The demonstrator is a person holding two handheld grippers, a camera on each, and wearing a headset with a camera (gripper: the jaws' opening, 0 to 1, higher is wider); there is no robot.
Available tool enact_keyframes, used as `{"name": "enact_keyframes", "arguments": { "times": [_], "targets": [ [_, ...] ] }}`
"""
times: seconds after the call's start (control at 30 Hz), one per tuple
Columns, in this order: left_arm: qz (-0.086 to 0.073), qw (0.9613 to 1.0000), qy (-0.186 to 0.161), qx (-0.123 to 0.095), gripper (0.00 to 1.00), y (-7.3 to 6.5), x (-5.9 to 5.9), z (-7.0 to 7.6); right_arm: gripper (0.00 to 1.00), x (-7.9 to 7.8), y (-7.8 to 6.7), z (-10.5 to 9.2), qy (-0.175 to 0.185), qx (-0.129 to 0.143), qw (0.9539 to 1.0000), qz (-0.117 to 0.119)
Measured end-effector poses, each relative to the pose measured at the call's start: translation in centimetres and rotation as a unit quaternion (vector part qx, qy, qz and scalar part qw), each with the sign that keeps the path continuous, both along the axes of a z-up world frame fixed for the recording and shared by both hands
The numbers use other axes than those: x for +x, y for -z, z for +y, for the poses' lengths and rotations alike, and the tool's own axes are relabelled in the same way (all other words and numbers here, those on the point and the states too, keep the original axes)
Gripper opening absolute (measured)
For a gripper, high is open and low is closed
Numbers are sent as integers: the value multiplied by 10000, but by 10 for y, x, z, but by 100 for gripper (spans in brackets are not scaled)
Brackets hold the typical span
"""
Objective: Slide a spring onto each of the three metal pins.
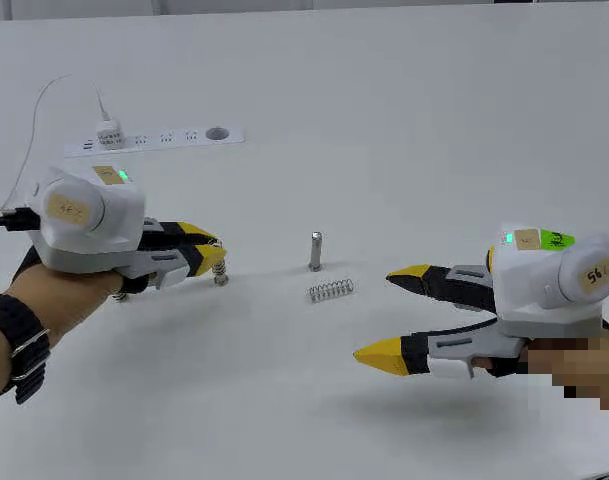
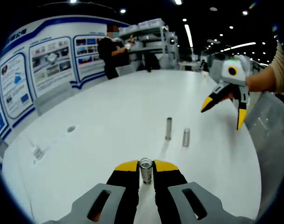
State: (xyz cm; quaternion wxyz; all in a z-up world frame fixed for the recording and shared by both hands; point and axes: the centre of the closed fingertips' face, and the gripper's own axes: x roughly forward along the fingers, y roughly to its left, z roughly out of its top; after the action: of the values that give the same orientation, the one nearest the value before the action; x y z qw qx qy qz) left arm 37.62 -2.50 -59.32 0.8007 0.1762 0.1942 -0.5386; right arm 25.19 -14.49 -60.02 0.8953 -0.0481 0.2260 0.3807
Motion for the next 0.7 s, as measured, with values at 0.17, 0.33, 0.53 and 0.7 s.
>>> {"name": "enact_keyframes", "arguments": {
  "times": [0.17, 0.33, 0.53, 0.7],
  "targets": [
    [44, 10000, -33, 10, 10, 4, 0, 1, 66, 0, 0, 0, 7, 4, 10000, 3],
    [79, 9999, -69, 41, 10, 8, 1, 3, 66, 0, 1, 0, 10, 12, 10000, 20],
    [110, 9999, -100, 69, 10, 12, 0, 4, 66, 0, 1, 1, 7, 18, 10000, 19],
    [125, 9998, -110, 88, 10, 14, 0, 5, 66, 0, 0, 2, 0, 17, 10000, 22]
  ]
}}
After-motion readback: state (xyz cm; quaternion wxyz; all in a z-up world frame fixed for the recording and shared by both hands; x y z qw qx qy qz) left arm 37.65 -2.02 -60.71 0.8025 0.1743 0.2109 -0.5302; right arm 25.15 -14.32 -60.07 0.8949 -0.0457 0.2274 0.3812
